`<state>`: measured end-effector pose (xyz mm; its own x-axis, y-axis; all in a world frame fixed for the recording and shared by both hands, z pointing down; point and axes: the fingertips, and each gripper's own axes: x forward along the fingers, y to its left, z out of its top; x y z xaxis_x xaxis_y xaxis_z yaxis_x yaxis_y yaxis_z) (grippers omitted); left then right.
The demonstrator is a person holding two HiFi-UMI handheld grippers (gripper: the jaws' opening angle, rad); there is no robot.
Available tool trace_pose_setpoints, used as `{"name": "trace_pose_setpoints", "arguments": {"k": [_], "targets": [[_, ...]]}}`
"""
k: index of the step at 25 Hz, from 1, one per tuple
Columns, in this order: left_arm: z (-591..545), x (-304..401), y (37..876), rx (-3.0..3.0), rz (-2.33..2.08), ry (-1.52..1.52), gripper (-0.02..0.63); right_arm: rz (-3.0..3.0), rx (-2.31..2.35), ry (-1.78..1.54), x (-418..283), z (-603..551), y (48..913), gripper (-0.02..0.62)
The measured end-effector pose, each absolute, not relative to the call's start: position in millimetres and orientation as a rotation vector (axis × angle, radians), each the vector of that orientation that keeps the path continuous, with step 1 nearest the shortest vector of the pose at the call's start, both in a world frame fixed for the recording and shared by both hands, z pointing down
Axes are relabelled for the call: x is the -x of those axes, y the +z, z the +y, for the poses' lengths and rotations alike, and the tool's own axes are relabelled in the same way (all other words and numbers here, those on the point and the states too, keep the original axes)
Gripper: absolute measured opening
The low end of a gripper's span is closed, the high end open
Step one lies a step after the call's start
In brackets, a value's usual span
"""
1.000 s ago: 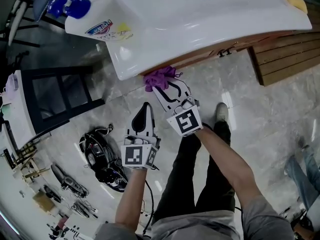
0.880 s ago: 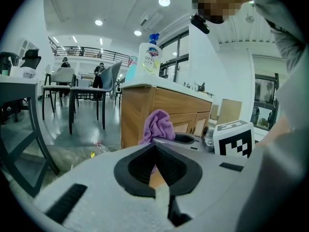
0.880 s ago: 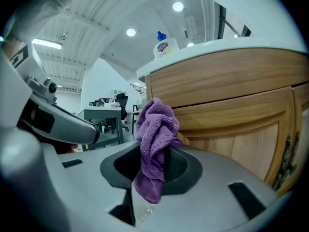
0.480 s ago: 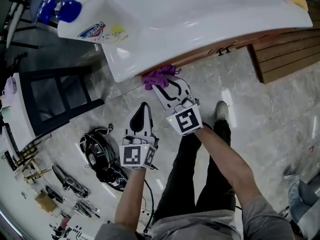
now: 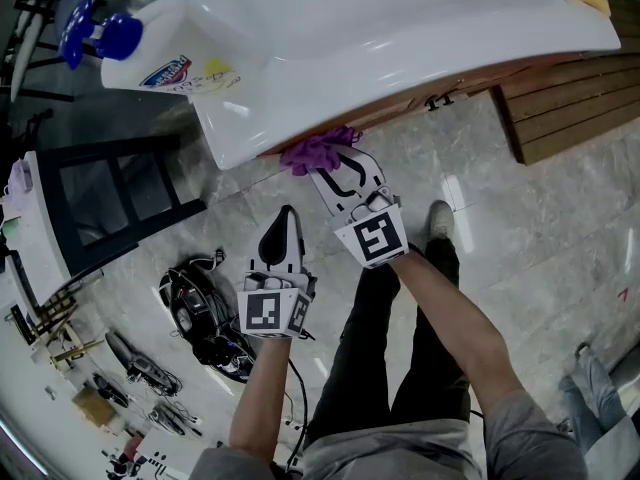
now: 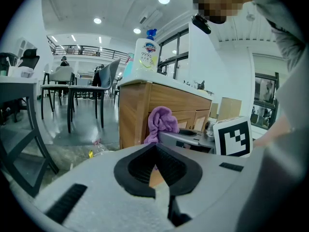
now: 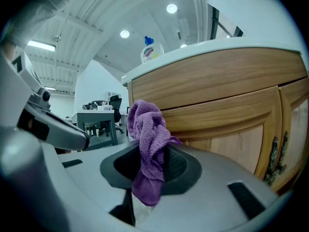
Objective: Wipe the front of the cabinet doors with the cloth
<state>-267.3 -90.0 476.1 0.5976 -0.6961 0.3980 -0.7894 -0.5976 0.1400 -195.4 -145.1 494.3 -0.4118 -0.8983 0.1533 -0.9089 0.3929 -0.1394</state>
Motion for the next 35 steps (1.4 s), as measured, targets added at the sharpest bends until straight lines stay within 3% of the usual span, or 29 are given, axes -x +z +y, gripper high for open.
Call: {"name": "trace_pose_setpoints", "arguments": {"k": [35], "targets": [[-76, 200, 479, -2.522, -1.192, 0.483, 0.009, -2.530, -1.776, 0.364, 105, -141, 496, 0.095]]}}
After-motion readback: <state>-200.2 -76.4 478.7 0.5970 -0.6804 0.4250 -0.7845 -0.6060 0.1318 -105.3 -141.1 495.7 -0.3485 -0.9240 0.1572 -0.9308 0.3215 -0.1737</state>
